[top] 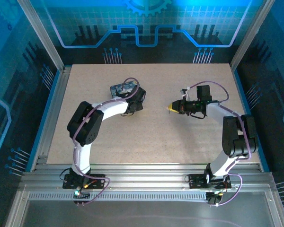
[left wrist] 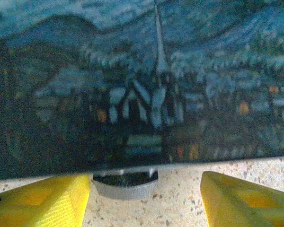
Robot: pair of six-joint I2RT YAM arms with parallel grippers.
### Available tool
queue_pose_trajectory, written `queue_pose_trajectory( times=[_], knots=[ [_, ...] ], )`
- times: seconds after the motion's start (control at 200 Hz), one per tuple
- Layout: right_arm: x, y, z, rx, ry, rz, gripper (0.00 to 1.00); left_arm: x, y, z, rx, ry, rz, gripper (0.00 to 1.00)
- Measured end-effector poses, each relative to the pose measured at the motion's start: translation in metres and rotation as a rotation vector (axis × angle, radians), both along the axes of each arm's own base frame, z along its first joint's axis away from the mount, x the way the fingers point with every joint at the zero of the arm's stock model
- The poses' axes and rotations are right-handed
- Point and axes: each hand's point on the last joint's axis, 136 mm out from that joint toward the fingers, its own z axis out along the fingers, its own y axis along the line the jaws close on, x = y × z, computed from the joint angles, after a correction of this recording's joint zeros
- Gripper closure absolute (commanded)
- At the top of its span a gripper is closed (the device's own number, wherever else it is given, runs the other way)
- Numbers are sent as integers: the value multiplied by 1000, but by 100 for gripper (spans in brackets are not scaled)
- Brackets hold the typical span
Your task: Unlock a padlock with a key
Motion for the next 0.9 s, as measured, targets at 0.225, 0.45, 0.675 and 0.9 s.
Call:
queue_pose_trajectory(
  times=[0.225, 0.45, 0.675, 0.9],
  knots=[
    [1, 0, 3, 3, -8, 3, 100, 5, 3, -2, 20, -5, -5, 38],
    [3, 0, 3, 4, -11, 1, 100, 6, 8, -2, 45, 4, -31, 43],
    [3, 1, 0, 5, -4, 0, 100, 8, 12, -8, 58, 18, -62, 52],
    [3, 1, -1, 4, -1, 0, 100, 6, 15, -19, 54, 32, -85, 61]
  ],
)
